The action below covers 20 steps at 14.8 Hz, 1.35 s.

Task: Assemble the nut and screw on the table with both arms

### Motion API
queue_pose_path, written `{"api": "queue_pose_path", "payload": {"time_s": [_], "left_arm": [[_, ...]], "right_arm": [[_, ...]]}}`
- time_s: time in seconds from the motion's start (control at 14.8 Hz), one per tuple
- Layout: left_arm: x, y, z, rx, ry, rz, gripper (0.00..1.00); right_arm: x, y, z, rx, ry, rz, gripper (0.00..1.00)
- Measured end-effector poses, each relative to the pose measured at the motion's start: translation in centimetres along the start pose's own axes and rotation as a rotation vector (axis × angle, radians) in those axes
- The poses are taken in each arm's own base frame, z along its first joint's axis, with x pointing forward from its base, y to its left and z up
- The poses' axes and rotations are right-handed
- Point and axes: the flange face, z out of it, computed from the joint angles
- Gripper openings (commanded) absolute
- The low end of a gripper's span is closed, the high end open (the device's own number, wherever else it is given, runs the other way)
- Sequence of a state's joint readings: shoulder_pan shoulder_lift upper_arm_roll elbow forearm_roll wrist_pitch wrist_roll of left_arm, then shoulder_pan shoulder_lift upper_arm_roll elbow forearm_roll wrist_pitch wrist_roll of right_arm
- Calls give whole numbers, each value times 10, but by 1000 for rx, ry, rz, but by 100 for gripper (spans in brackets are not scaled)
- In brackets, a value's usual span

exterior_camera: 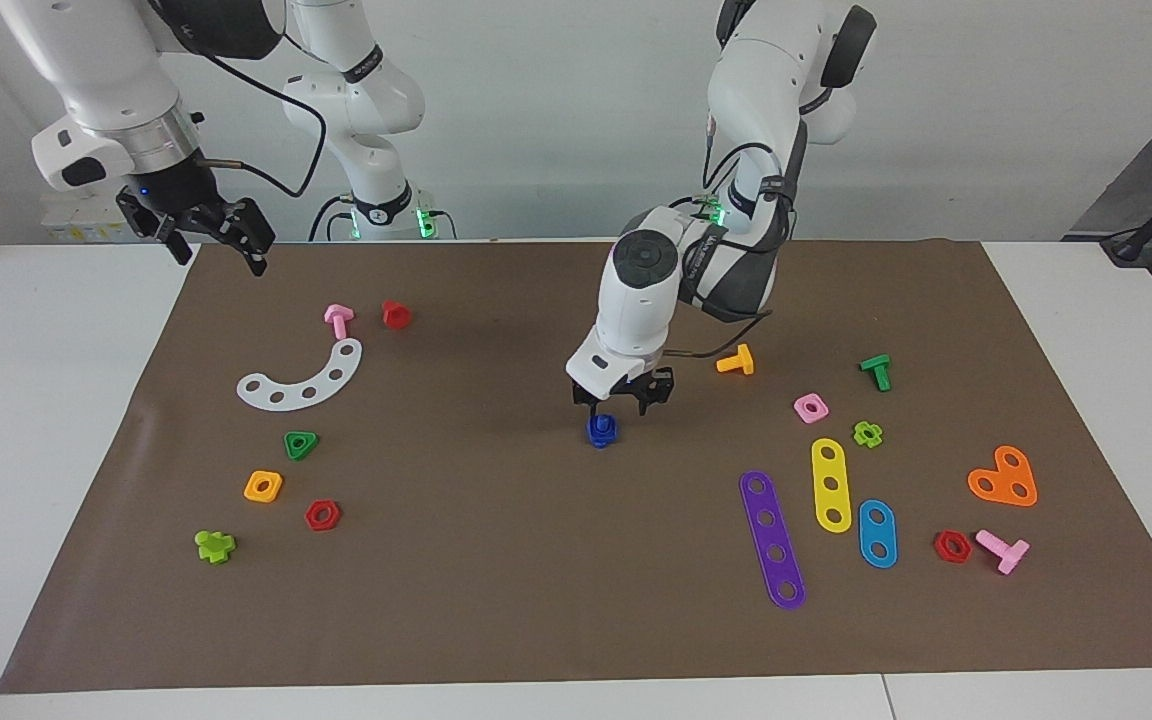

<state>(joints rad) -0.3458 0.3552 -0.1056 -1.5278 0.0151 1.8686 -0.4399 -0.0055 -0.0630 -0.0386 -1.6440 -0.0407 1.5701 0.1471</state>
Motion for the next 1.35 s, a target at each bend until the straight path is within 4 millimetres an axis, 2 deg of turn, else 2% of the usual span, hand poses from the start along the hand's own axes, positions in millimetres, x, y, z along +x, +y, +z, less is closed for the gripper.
{"api": "queue_pose_path", "payload": {"time_s": [0.2, 0.47, 0.61, 0.81, 0.95, 1.22, 1.35], "left_arm": [[-5, -84, -65, 19, -25, -4, 100], [-25, -163, -126, 23, -4, -66, 100], [-33, -192, -142, 23, 9, -43, 100], [-35, -216, -148, 24, 15, -41, 100], [-35, -219, -147, 24, 13, -18, 100], [-33, -234, -146, 16, 9, 43, 100], [-33, -234, -146, 10, 7, 50, 100]], "right_arm": [[0, 0, 0, 0, 0, 0, 100], [0, 0, 0, 0, 0, 0, 100], [0, 0, 0, 0, 0, 0, 100], [0, 2, 0, 0, 0, 3, 100], [0, 3, 0, 2, -1, 5, 100], [3, 20, 2, 8, -4, 34, 100], [3, 22, 2, 8, -4, 38, 100]]}}
